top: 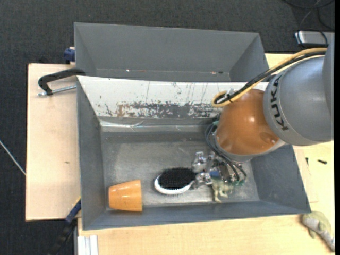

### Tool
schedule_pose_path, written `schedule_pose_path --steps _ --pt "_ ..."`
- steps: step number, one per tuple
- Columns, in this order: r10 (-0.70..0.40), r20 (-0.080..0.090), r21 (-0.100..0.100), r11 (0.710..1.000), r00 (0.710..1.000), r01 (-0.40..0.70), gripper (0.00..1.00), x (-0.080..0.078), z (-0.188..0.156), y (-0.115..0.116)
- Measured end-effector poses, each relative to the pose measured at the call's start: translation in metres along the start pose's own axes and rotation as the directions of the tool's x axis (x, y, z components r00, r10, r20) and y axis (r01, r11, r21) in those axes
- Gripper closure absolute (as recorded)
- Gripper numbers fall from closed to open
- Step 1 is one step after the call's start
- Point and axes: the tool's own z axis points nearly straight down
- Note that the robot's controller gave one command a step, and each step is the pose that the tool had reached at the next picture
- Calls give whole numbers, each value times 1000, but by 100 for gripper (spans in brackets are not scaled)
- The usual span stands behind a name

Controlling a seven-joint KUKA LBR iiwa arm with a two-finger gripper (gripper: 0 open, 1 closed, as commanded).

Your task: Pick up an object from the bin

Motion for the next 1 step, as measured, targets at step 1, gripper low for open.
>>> schedule_pose_path --steps 1 --pt "-183 5 2 983 983 183 100 -15 -144 6"
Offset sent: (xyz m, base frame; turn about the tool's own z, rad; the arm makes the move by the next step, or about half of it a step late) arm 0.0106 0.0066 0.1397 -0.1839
